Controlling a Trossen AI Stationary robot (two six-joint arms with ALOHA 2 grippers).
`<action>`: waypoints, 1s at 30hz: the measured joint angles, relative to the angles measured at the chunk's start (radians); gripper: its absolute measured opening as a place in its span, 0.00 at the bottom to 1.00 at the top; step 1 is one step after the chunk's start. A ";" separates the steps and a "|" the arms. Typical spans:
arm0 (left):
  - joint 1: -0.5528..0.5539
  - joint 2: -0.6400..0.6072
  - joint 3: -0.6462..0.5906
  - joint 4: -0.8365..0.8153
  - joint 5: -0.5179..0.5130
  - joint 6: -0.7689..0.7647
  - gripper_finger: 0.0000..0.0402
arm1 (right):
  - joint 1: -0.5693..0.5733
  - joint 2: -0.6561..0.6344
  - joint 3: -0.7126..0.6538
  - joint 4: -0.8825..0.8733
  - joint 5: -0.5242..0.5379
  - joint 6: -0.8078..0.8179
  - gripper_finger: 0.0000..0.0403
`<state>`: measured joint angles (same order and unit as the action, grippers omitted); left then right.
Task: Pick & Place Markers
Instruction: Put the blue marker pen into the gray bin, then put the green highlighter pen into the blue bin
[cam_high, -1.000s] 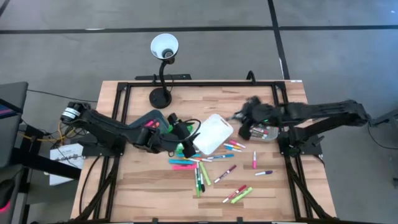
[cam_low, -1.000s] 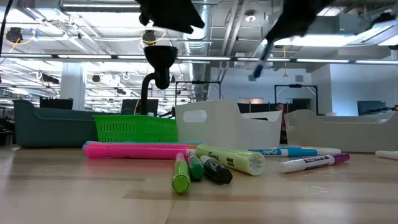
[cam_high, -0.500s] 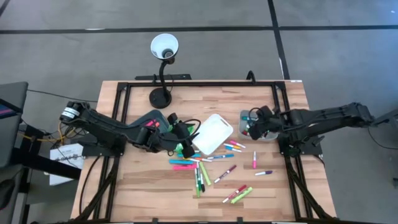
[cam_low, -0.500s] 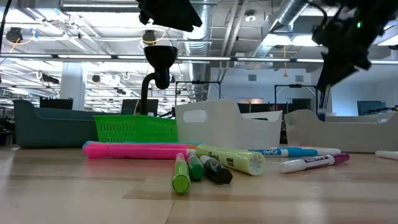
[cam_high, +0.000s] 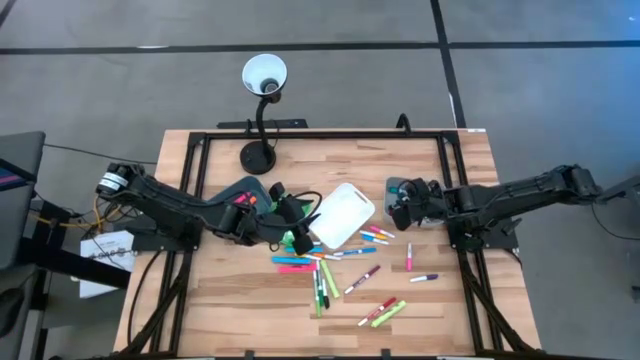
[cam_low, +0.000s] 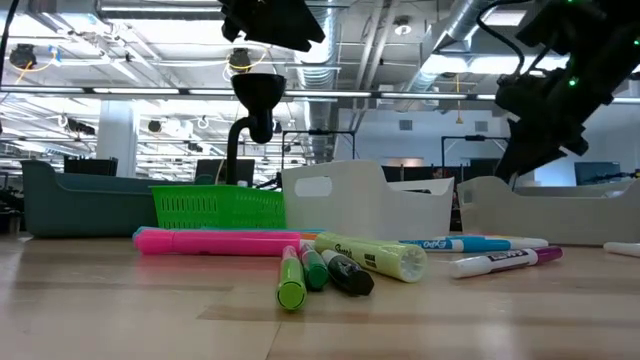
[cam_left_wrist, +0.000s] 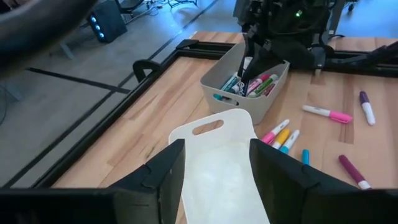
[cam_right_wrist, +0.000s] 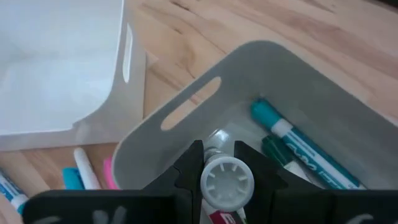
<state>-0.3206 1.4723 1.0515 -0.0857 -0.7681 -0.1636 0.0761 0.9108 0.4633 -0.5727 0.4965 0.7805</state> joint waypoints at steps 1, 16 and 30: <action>0.000 0.000 0.000 0.000 0.002 -0.002 0.44 | 0.000 0.000 0.000 -0.004 0.000 -0.002 0.17; -0.001 0.000 0.000 -0.003 0.044 -0.002 0.44 | 0.000 0.000 0.008 -0.243 -0.041 -0.047 0.48; -0.021 0.001 0.000 -0.051 0.428 -0.036 0.44 | 0.121 0.001 0.252 -0.064 -0.214 -0.248 0.47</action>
<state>-0.3420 1.4730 1.0513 -0.1369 -0.3397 -0.1992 0.1974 0.9115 0.7158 -0.6366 0.2820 0.5323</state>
